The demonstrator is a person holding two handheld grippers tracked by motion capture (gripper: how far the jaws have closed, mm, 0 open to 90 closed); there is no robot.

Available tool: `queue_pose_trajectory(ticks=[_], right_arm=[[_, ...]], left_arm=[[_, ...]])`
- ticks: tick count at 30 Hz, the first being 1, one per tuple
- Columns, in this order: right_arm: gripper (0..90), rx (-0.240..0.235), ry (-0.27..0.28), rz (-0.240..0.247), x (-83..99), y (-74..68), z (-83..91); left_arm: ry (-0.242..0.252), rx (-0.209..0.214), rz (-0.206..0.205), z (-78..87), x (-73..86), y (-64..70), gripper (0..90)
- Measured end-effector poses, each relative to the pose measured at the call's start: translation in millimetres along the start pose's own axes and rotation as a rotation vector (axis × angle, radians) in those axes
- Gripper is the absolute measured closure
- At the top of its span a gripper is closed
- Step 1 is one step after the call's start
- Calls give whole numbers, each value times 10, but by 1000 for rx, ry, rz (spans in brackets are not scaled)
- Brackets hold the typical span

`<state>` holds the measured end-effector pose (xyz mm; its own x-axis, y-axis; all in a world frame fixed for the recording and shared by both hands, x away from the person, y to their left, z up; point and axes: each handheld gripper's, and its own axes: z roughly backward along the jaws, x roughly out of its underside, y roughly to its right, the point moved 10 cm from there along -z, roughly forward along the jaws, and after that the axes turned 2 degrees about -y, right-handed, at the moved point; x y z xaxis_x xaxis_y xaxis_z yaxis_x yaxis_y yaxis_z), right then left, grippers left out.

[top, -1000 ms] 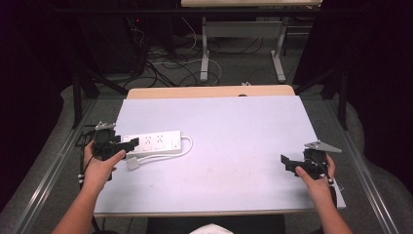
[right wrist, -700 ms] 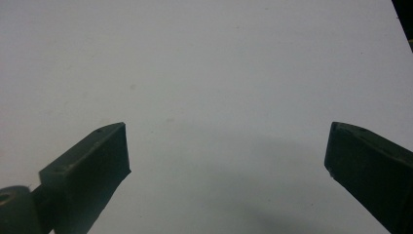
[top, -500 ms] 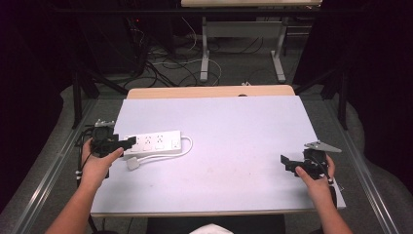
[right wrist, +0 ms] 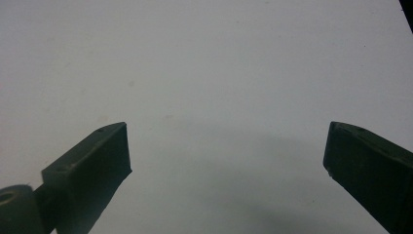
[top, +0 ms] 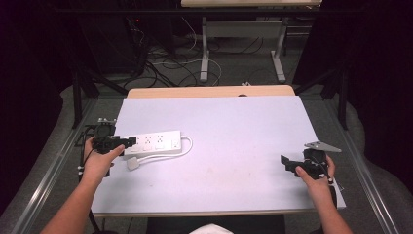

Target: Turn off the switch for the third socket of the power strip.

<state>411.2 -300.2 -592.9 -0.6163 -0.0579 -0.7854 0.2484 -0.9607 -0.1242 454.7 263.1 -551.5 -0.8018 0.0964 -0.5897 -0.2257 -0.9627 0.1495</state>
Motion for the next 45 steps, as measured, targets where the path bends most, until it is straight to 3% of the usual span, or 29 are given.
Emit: queue_pose_trajectory(ticks=[6,9,17,18,22,23,27,36,39,40,43,45], right_arm=[[28,2,0,9,2,7,-5],[29,2,-2,10,5,14,-8],[31,4,-7,7,16,19,-15],[31,-3,-10,8,18,14,-17],[32,-5,-10,2,20,9,-23],[33,-6,-10,2,20,8,-24],[34,-7,-10,6,22,8,-31],[40,-12,-16,3,34,4,-40],[41,-14,-19,2,38,3,-42],[43,-15,-19,1,38,1,-42],[44,-16,-20,1,39,1,-43],[45,-16,-21,2,41,2,-44]], left_arm=[[-23,24,41,-50,-14,2,348],[-54,39,84,-94,1,-2,390],[-83,43,119,-158,26,-34,496],[-89,57,147,-173,33,-28,507],[-107,53,153,-187,54,-61,566],[-142,61,157,-177,82,-73,585],[-116,52,179,-212,69,-100,622],[-139,56,222,-271,98,-170,671],[-159,58,209,-282,115,-196,685],[-144,47,220,-302,109,-200,691],[-179,59,230,-309,136,-192,706],[-176,54,235,-331,139,-193,722]])
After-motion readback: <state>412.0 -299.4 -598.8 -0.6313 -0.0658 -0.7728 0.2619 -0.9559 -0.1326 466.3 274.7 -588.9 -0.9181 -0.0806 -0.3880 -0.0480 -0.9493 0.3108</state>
